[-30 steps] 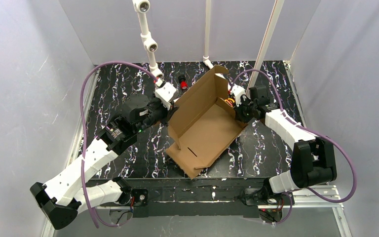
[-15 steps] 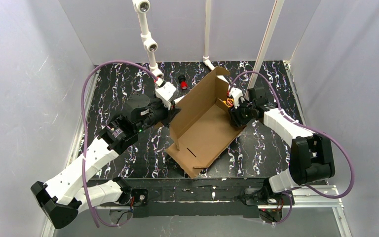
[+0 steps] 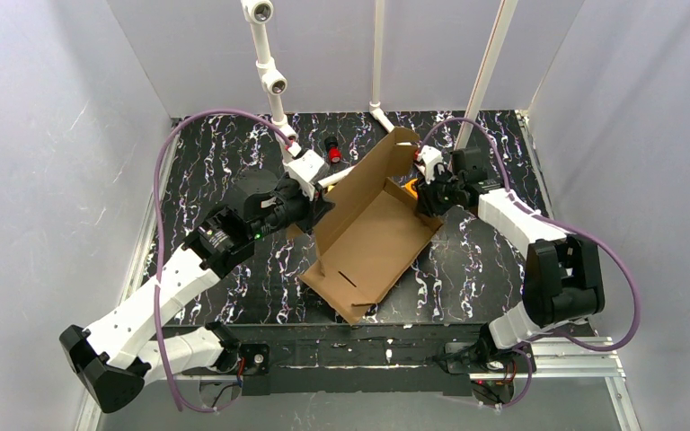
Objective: Fold the paper box
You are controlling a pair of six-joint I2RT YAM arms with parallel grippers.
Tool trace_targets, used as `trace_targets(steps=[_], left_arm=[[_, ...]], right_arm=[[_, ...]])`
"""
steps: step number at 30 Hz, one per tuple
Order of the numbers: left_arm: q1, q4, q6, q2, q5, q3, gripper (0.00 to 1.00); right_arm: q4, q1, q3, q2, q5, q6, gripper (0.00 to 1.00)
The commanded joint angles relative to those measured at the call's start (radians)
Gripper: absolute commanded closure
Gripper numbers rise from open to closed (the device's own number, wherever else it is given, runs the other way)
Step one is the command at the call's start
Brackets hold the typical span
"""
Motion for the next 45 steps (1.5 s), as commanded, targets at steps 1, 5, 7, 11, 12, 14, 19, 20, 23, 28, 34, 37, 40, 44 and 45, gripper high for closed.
trace_targets(steps=[1, 5, 7, 11, 12, 14, 19, 20, 23, 28, 34, 37, 40, 44, 45], left_arm=[[0.0, 0.052, -0.035, -0.01, 0.025, 0.016, 1.0], [0.0, 0.062, -0.04, -0.015, 0.027, 0.01, 1.0], [0.001, 0.065, -0.051, -0.018, 0.04, 0.008, 1.0], [0.001, 0.069, -0.085, -0.037, 0.081, -0.009, 0.99], [0.0, 0.065, -0.093, -0.041, 0.09, -0.012, 0.94], [0.001, 0.048, -0.104, -0.052, 0.093, -0.02, 0.86], [0.003, 0.008, -0.134, -0.088, -0.003, -0.025, 0.55], [0.004, 0.002, -0.142, -0.1, -0.021, -0.026, 0.48], [0.004, -0.031, -0.17, -0.148, -0.079, -0.031, 0.3], [0.005, -0.186, -0.286, -0.278, -0.265, -0.047, 0.02], [0.008, -0.325, -0.456, -0.512, -0.321, -0.202, 0.02], [0.007, -0.251, -0.52, -0.625, -0.28, -0.354, 0.02], [0.009, -0.105, -0.443, -0.664, -0.245, -0.469, 0.03], [0.008, 0.094, -0.326, -0.593, -0.259, -0.51, 0.02], [0.009, 0.13, -0.32, -0.551, -0.261, -0.501, 0.03]], right_arm=[[0.093, -0.003, 0.013, 0.019, -0.004, 0.031, 0.67], [0.11, -0.004, -0.01, 0.03, -0.008, 0.027, 0.99], [0.112, -0.004, -0.02, 0.031, -0.017, 0.034, 0.99], [0.095, -0.005, -0.042, 0.008, -0.035, 0.06, 0.99], [0.095, -0.005, -0.05, 0.0, -0.033, 0.064, 0.99], [0.089, -0.007, -0.061, -0.015, -0.027, 0.071, 0.99], [0.092, -0.028, -0.107, -0.033, -0.038, 0.137, 0.99], [0.091, -0.035, -0.112, -0.038, -0.033, 0.157, 0.99], [0.108, -0.054, -0.142, -0.068, -0.008, 0.207, 0.99], [0.137, -0.065, -0.186, -0.104, 0.016, 0.308, 0.99], [0.153, -0.065, -0.221, -0.139, 0.012, 0.39, 0.99], [0.143, -0.065, -0.211, -0.137, 0.006, 0.382, 0.99], [0.127, -0.064, -0.202, -0.126, 0.003, 0.365, 0.99], [0.107, -0.064, -0.19, -0.12, -0.007, 0.333, 0.99], [0.1, -0.064, -0.186, -0.119, -0.012, 0.319, 0.99]])
